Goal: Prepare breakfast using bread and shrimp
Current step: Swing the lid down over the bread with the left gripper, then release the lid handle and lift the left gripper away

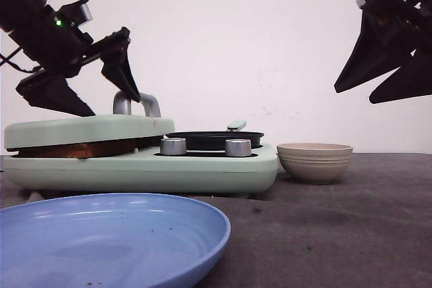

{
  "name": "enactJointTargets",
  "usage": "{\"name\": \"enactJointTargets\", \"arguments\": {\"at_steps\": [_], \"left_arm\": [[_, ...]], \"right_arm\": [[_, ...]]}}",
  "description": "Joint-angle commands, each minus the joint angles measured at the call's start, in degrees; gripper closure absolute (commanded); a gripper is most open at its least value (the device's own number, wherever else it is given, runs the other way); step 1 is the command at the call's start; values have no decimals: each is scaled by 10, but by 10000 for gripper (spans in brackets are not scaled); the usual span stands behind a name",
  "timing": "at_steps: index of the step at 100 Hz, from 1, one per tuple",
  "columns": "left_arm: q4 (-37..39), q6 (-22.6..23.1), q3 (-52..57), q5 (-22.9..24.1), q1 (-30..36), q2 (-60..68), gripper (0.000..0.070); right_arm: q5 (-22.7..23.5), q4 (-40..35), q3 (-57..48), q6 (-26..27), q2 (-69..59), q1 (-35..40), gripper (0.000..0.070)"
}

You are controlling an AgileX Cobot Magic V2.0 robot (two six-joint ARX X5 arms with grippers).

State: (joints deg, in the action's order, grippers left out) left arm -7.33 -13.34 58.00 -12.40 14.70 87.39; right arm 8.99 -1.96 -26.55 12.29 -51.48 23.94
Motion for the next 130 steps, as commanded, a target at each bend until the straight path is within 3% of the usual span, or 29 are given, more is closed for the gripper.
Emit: {"name": "enactJointTargets", "arguments": {"at_steps": [1, 28, 42, 58, 83, 104, 110, 130], "left_arm": [[-33, -19, 24, -15, -1, 18, 97], [-114, -7, 174, -57, 0, 5, 104], [-146, 33, 241, -57, 0, -10, 111], [-139, 75, 251, -61, 0, -57, 111], [-191, 143, 251, -49, -6, -139, 122], [-213, 165, 204, -50, -13, -200, 125], [-193, 168, 166, -47, -17, -222, 157], [-98, 144, 3, -45, -34, -311, 156]], "right_arm": [[0, 4, -5, 6, -5, 3, 353], [0, 4, -5, 6, -5, 3, 353], [0, 4, -5, 6, -5, 3, 353], [0, 1, -5, 9, -5, 3, 353], [-1, -3, -8, 43, -5, 3, 353], [-2, -37, -52, 100, -5, -14, 353], [-2, -54, -73, 104, -5, -26, 353], [7, -156, -173, 84, -44, -87, 352]]}}
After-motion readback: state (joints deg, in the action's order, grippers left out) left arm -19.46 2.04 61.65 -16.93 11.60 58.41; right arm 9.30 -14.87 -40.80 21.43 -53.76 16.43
